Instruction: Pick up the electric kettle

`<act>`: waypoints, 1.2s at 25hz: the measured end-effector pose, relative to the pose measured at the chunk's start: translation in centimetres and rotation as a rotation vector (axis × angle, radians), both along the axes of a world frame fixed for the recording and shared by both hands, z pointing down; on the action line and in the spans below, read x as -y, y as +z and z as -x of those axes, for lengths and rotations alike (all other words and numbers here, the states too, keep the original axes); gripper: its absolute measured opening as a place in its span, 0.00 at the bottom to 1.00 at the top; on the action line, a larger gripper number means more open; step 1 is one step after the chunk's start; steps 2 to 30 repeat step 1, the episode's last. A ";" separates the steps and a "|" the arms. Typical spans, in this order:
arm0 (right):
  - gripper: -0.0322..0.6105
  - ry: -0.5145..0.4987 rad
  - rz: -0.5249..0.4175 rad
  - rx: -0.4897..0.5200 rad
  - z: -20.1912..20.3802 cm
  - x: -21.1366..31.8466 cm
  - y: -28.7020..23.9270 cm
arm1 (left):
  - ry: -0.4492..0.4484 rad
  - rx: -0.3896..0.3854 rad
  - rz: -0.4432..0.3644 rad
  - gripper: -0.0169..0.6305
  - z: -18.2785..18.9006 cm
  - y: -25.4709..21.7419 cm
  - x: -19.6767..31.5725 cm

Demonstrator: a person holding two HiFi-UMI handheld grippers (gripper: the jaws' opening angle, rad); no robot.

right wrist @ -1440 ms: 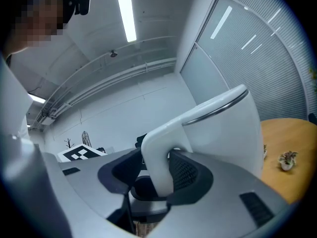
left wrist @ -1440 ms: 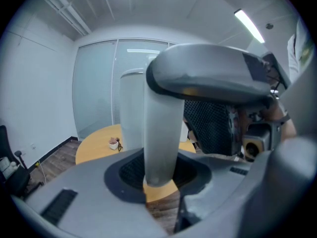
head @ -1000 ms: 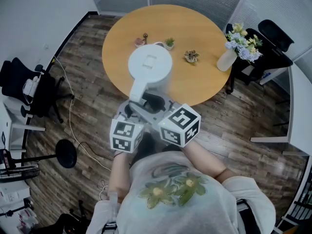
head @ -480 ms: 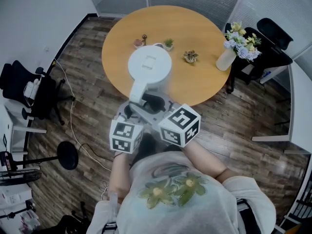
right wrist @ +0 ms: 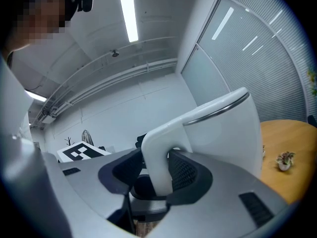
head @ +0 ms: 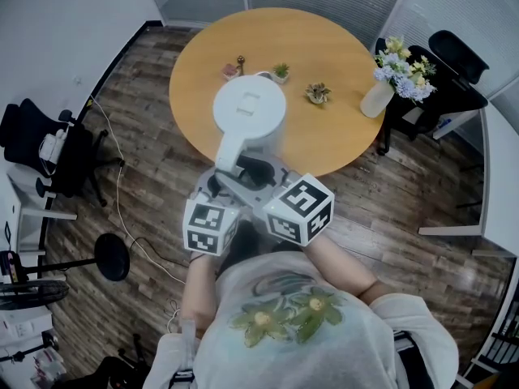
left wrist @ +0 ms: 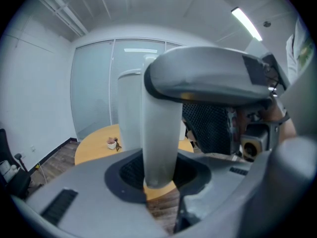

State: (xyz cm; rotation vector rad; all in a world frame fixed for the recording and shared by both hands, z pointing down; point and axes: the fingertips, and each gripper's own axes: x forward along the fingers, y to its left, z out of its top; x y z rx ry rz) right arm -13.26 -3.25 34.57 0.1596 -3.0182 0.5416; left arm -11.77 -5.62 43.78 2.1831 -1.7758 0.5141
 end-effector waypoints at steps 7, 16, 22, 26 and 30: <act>0.33 -0.001 -0.002 -0.001 0.0 0.0 0.0 | 0.001 0.000 -0.001 0.21 0.0 0.0 0.0; 0.33 -0.001 -0.002 -0.001 0.0 0.0 0.0 | 0.001 0.000 -0.001 0.21 0.0 0.0 0.0; 0.33 -0.001 -0.002 -0.001 0.0 0.0 0.0 | 0.001 0.000 -0.001 0.21 0.0 0.0 0.0; 0.33 -0.001 -0.002 -0.001 0.0 0.0 0.0 | 0.001 0.000 -0.001 0.21 0.0 0.0 0.0; 0.33 -0.001 -0.002 -0.001 0.0 0.0 0.0 | 0.001 0.000 -0.001 0.21 0.0 0.0 0.0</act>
